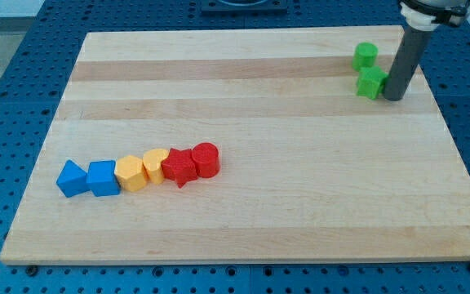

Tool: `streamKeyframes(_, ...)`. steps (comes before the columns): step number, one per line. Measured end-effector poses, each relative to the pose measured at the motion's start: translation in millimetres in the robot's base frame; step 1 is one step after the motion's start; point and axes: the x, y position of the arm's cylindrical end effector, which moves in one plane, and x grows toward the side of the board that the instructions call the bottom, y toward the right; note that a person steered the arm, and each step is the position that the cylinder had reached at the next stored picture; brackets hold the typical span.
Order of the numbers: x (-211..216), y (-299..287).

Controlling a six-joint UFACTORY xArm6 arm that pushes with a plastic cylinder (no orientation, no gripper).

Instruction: Push green star into the green circle

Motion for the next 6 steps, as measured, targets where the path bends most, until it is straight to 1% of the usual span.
streamKeyframes(1, 33.8, -4.8)
streamKeyframes(2, 46.7, -32.9)
streamKeyframes(3, 35.0, -40.5)
streamKeyframes(6, -16.8, -38.3)
